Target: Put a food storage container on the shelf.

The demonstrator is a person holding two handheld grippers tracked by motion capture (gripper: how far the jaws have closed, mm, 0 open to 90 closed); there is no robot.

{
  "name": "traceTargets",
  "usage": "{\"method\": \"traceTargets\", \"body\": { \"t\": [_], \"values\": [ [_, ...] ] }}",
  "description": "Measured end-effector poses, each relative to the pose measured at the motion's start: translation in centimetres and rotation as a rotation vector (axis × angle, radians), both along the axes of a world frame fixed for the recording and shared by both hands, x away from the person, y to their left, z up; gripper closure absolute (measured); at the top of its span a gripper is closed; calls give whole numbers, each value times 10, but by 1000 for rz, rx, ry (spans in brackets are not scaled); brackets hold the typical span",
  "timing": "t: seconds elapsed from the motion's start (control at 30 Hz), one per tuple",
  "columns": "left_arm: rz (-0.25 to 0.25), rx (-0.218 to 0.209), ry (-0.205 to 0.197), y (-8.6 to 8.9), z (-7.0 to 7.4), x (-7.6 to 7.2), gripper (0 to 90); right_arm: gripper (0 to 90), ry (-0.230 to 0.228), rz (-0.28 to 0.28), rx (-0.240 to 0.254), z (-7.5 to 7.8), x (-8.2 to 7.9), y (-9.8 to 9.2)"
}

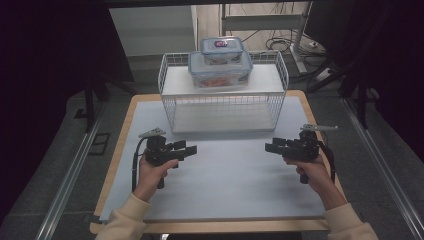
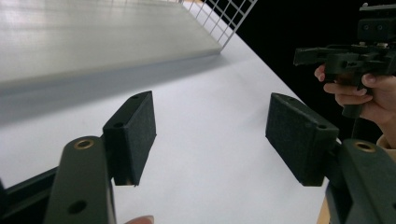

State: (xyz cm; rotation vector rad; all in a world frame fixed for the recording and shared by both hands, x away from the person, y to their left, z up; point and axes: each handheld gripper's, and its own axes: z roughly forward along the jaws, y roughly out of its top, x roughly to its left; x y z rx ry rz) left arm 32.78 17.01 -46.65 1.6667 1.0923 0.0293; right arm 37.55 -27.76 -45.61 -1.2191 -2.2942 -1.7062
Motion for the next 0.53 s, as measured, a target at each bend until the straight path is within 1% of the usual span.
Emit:
{"method": "traceTargets", "body": {
  "t": [0.07, 0.13, 0.23, 0.37, 0.53],
  "values": [
    [5, 6, 4, 0, -2, -1, 314, 343, 9, -2, -3, -7, -2, 0],
    [6, 10, 2, -1, -2, -2, 309, 341, 12, -3, -19, -9, -3, 0],
    [2, 19, -2, -2, -2, -2, 301, 342, 0, -7, -10, -7, -4, -2],
    [3, 25, -2, -2, -4, -2, 293, 341, -21, -17, -17, -4, -7, -5],
    [7, 33, 1, -1, -6, -2, 271, 336, -24, -22, -11, -3, -7, -7]
  ]
}}
